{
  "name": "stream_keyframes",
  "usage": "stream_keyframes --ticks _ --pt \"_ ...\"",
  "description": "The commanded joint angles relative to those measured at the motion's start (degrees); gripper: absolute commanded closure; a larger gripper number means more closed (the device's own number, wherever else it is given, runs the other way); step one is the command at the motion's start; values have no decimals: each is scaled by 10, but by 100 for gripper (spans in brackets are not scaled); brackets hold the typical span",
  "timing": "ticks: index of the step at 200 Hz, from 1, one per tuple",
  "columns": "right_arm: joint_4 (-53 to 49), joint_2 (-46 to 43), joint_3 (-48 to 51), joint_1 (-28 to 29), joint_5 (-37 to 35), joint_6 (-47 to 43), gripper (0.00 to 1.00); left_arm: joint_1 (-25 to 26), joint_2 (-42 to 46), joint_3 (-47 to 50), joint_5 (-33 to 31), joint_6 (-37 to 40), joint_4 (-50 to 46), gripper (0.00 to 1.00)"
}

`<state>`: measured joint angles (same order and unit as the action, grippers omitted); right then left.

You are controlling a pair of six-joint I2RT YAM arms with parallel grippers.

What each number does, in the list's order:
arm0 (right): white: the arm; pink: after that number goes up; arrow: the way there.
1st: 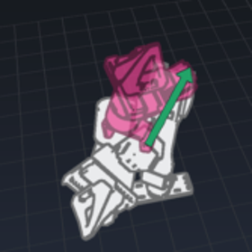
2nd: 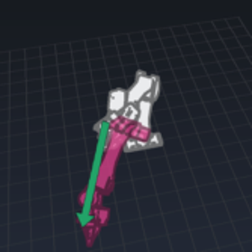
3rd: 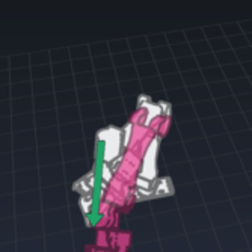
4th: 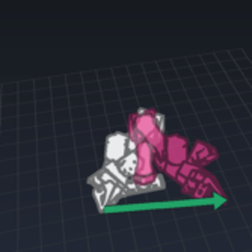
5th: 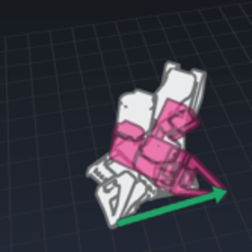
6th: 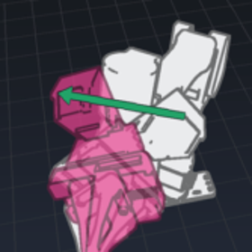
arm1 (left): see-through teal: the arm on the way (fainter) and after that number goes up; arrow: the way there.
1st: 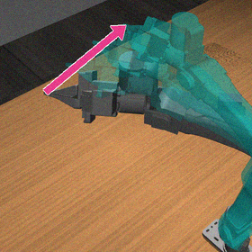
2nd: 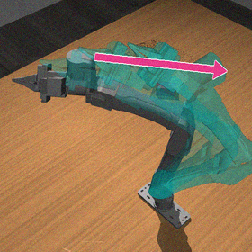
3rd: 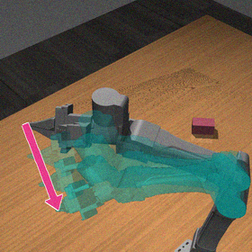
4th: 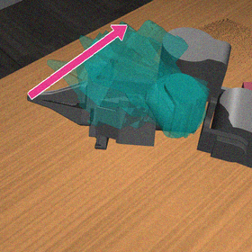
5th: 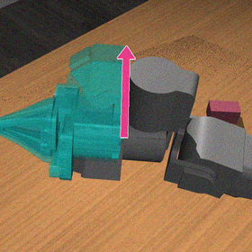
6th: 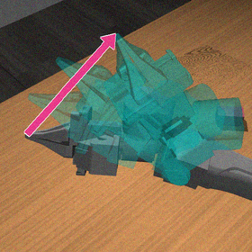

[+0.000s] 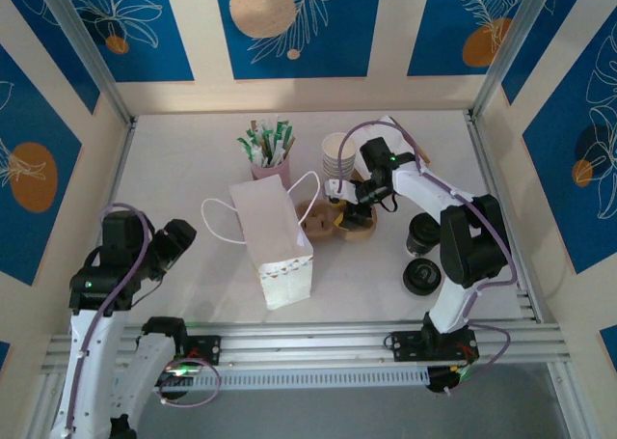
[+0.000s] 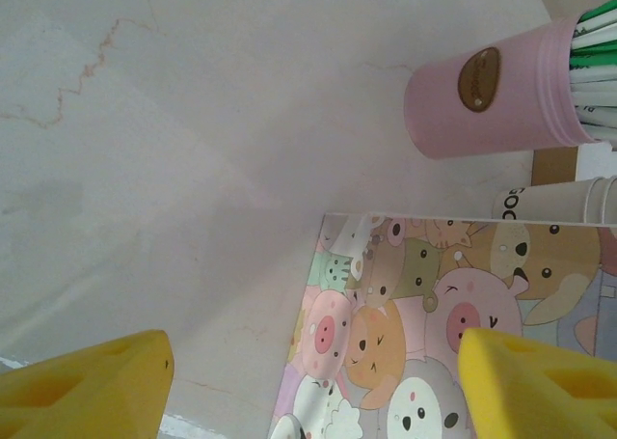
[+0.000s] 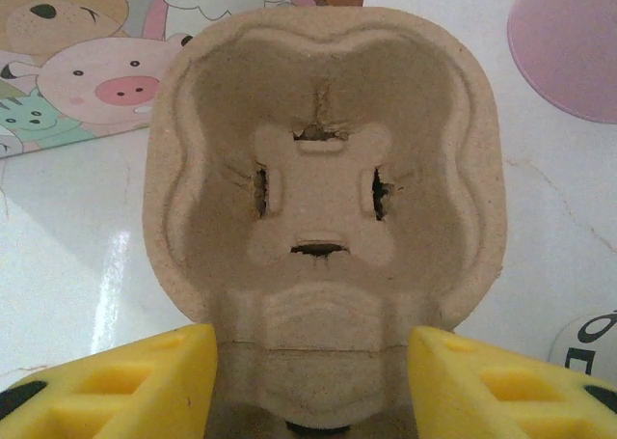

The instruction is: Pack the takeout coffee

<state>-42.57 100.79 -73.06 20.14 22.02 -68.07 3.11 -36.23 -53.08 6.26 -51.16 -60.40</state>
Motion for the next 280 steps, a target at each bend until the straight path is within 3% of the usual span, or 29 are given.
stream_keyframes --ticks 1,92,172,280 --pt "0 12 -12 3 -1 1 45 -5 -1 -16 -6 -8 2 22" --pt "-16 28 -26 11 -10 -9 45 -5 1 -12 -2 -10 4 22" --pt "-32 45 -48 18 -27 -27 51 -5 -1 -11 0 -8 7 22" --pt "-65 57 -60 20 -52 -45 47 -5 0 -14 1 -4 6 22"
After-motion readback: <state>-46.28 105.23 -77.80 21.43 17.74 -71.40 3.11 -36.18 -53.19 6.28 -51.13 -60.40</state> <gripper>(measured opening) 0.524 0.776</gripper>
